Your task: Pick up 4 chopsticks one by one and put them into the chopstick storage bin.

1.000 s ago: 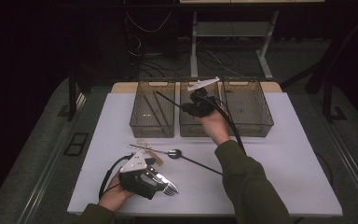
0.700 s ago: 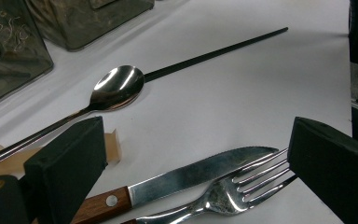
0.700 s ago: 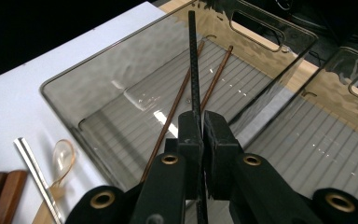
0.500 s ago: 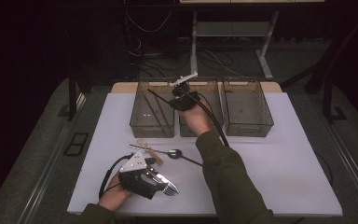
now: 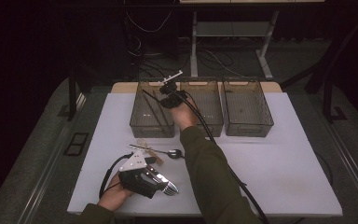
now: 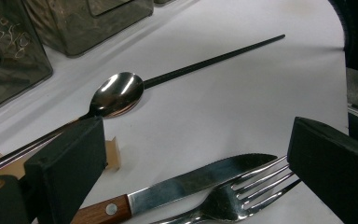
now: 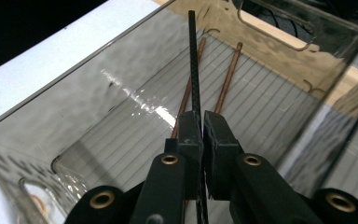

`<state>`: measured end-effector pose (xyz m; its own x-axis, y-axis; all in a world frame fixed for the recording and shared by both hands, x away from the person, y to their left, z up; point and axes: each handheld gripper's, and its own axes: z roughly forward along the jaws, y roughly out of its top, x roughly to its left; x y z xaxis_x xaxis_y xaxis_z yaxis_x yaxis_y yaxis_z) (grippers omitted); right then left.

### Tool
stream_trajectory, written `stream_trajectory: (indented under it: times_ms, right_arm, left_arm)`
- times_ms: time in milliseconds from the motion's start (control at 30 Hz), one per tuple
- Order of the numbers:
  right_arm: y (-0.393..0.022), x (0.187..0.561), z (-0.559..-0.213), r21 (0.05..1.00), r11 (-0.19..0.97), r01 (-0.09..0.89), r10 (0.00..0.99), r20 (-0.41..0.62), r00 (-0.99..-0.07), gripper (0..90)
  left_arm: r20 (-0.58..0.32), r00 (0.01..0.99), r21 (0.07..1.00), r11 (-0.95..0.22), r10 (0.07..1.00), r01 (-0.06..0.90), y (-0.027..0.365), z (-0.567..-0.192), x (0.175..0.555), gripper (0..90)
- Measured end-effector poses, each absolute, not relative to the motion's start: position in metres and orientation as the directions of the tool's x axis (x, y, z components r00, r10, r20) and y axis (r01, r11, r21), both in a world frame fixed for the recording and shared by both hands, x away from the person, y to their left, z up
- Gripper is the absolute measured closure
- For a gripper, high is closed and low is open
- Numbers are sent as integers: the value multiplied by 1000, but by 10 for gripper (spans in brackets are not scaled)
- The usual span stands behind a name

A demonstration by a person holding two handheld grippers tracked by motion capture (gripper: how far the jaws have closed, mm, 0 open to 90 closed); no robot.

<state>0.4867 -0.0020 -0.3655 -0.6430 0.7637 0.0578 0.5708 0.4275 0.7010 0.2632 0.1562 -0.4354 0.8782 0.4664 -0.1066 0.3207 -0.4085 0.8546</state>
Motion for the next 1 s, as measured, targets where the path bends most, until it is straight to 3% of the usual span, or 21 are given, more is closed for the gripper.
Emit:
stream_trajectory:
  times_ms: [367,933,1000]
  right_arm:
    - [12,489,-377,701,432,567,755,62,-653,844]
    - [-30,468,-355,727,413,548,694,139,-706,415]
    - [-40,462,-353,733,417,538,667,155,-729,425]
  left_arm:
    - [-109,879,855,-408,464,320,156,-435,264,41]
    - [-101,879,849,-421,466,320,158,-436,264,41]
    - [-95,878,847,-425,469,319,157,-437,264,42]
